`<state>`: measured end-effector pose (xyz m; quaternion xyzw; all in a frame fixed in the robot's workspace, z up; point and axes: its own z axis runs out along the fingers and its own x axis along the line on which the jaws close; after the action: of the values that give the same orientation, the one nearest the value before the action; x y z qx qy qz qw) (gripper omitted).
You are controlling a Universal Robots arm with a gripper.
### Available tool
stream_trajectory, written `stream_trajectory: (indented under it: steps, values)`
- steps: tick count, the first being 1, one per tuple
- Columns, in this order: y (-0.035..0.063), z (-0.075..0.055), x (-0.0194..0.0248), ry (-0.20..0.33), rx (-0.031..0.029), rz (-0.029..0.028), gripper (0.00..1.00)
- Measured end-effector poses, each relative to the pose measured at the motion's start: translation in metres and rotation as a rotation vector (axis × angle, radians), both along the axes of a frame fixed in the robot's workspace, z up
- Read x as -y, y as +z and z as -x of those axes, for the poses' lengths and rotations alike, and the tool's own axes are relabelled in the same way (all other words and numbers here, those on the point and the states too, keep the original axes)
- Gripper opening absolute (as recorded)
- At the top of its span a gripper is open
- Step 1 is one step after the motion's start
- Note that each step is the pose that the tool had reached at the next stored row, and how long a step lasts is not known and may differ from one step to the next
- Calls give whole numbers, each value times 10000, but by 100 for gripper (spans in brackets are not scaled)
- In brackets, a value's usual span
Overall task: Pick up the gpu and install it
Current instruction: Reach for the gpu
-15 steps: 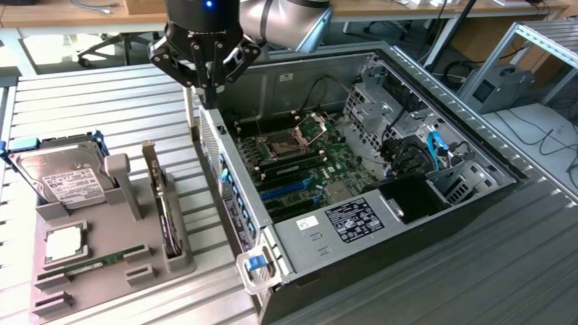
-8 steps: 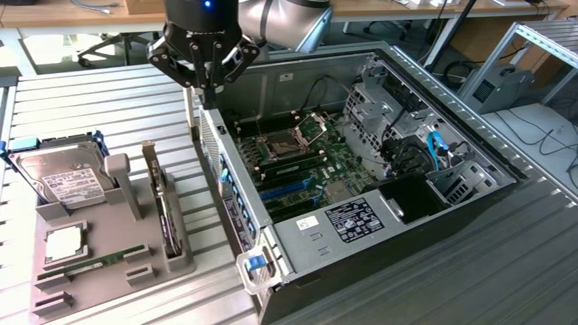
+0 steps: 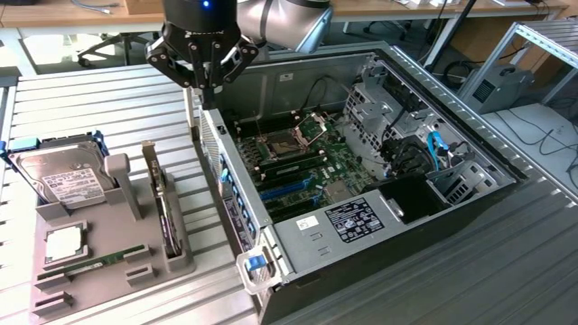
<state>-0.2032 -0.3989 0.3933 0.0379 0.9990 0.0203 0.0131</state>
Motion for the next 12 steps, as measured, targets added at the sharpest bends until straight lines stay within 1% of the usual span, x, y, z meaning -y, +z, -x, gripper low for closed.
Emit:
stream_trajectory:
  steps: [12]
  values:
    - [0, 24, 0, 0, 0, 26, 11]
